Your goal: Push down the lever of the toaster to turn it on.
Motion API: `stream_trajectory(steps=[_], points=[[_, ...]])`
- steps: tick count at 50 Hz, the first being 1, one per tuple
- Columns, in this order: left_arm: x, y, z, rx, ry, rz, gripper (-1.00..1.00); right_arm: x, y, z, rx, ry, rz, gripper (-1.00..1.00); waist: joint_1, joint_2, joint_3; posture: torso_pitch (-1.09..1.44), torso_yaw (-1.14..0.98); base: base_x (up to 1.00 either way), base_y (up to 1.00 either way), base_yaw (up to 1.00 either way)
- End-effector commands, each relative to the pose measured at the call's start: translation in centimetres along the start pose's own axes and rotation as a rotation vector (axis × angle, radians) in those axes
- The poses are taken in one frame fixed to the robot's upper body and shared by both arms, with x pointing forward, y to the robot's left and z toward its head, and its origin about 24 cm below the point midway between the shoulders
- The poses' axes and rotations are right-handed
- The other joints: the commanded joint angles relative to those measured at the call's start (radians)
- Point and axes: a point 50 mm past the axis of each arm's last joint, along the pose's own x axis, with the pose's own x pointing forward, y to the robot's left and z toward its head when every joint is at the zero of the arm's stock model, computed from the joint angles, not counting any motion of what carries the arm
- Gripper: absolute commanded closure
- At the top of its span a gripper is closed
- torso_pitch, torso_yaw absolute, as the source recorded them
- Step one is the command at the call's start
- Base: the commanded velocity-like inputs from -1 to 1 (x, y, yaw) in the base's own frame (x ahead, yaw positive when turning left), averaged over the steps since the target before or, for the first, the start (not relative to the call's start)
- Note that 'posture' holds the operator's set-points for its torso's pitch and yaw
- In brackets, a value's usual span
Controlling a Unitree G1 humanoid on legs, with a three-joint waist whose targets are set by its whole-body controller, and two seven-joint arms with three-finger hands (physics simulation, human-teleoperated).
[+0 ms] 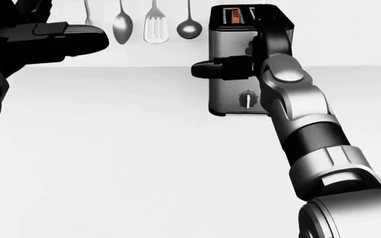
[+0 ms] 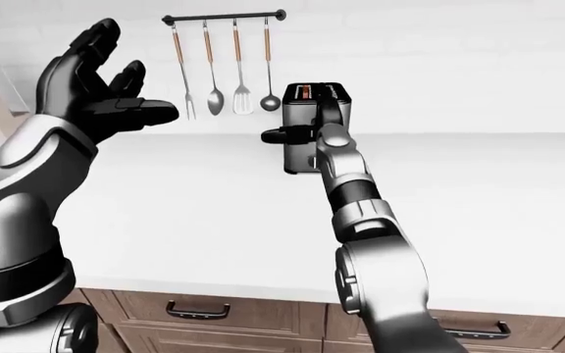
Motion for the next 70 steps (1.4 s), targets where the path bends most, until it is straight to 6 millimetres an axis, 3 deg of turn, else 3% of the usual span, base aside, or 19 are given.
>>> stream_trajectory(steps=[1, 70], points=[[-0.1, -0.2, 1.7, 0.001, -0.081, -0.009, -1.0, 0.0, 0.1, 1.4, 0.003, -0.035, 0.008, -1.0, 0.001, 0.002, -0.008, -0.38, 0.0, 0.0, 0.0, 0.0], [-0.2, -0.1, 1.9, -0.001, -0.087, -0.006, -1.0, -0.1, 0.6, -3.8, -0.038, 0.116, 0.01, -1.0, 0.002, 0.0, -0.014, -0.38, 0.0, 0.0, 0.0, 0.0]])
